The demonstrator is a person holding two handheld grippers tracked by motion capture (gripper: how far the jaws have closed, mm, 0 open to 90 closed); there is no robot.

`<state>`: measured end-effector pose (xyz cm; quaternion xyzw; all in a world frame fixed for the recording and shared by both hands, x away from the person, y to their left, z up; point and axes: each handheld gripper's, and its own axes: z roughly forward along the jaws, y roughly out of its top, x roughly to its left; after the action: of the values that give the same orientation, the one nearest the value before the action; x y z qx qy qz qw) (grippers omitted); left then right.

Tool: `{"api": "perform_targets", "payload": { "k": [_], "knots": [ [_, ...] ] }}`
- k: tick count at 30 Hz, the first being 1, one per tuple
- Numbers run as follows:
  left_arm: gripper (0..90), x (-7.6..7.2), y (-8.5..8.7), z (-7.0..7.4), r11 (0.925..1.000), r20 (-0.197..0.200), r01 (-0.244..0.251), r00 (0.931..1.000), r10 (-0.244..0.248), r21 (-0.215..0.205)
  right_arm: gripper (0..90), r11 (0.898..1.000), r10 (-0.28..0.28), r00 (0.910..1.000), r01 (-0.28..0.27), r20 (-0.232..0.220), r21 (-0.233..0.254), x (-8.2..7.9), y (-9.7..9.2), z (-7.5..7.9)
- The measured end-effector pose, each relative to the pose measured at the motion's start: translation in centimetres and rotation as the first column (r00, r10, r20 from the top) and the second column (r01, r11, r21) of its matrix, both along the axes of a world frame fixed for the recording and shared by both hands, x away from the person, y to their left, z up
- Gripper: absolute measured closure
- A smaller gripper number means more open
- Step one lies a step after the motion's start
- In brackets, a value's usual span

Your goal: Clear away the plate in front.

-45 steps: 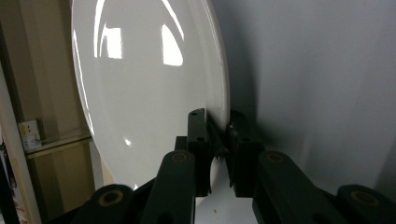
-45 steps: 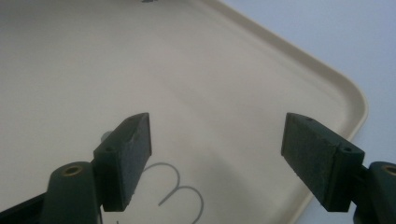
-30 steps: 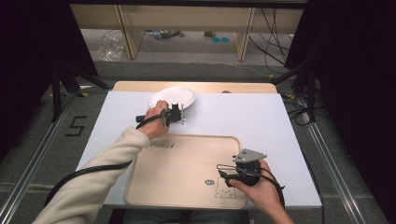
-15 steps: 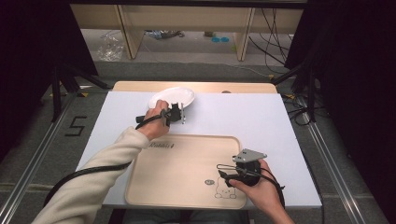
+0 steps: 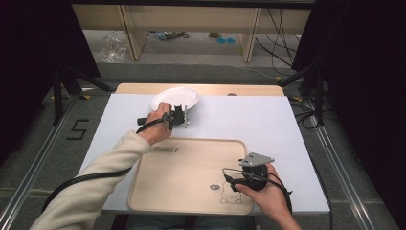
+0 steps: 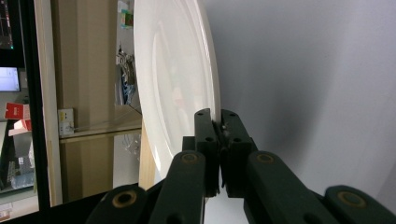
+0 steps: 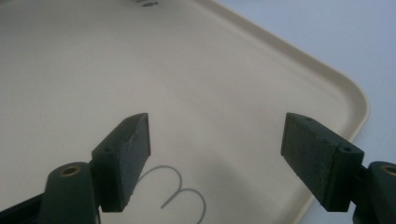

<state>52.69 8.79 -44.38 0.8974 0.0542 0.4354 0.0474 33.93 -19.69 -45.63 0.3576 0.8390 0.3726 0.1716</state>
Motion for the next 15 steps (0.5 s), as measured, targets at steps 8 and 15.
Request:
{"api": "perform_targets", "payload": {
  "k": [8,15],
  "knots": [
    [87.2,-0.7,0.1,0.5,0.9999,0.007,0.01,0.9999,-0.01,0.006,25.0,1.0,-0.002,1.0,0.002,-0.001,0.002,0.0,0.0,0.0],
    [87.2,-1.4,0.1,0.7,0.9999,0.015,0.016,0.9998,-0.016,-0.003,25.1,1.0,-0.005,1.0,0.005,-0.001,-0.001,0.0,0.0,0.0]
  ]
}}
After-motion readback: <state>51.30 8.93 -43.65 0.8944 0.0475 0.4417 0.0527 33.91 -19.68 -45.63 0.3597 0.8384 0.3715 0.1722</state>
